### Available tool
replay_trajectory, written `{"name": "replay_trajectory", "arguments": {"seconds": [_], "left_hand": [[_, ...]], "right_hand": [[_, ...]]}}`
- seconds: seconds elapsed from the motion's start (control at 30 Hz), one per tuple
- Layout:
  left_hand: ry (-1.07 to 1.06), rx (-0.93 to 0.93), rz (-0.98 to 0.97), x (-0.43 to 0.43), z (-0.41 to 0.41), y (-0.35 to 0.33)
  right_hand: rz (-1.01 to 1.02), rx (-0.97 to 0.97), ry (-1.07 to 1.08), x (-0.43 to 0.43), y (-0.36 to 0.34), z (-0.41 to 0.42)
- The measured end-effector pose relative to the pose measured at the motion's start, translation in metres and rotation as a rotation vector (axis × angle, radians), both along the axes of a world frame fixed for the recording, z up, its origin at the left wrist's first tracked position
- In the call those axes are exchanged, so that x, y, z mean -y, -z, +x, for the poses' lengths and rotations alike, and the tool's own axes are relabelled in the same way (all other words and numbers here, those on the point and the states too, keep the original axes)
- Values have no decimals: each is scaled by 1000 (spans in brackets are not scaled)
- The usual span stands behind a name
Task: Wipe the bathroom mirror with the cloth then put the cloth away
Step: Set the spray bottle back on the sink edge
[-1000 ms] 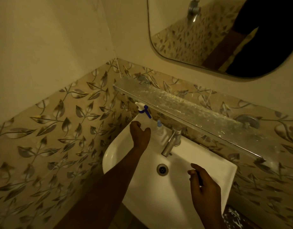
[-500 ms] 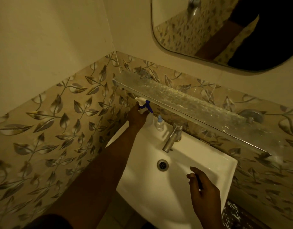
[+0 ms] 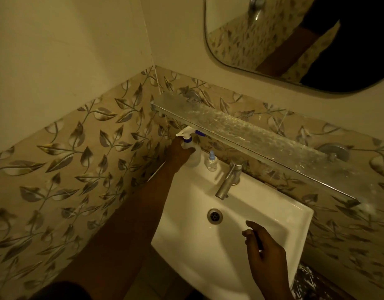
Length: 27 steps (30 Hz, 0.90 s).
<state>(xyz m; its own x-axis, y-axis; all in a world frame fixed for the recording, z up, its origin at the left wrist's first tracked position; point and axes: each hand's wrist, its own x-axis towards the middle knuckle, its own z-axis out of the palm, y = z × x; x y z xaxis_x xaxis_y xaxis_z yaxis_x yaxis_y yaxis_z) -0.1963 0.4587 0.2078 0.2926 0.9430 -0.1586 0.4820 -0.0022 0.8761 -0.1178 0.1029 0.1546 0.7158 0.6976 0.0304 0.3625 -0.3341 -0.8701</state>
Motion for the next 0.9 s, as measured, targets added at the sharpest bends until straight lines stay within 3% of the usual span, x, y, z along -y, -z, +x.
{"name": "replay_trajectory", "arguments": {"seconds": [0.4,0.6,0.9], "left_hand": [[-33,-187,119,5,5,4],[30,-73,30,5,-1,10],[-41,-174,111,12,6,11]], "right_hand": [[-42,-24,-26,7,2,-6],[-35,-9,-30,10,0,-5],[-27,-51,-49,6,-3,-13]]}}
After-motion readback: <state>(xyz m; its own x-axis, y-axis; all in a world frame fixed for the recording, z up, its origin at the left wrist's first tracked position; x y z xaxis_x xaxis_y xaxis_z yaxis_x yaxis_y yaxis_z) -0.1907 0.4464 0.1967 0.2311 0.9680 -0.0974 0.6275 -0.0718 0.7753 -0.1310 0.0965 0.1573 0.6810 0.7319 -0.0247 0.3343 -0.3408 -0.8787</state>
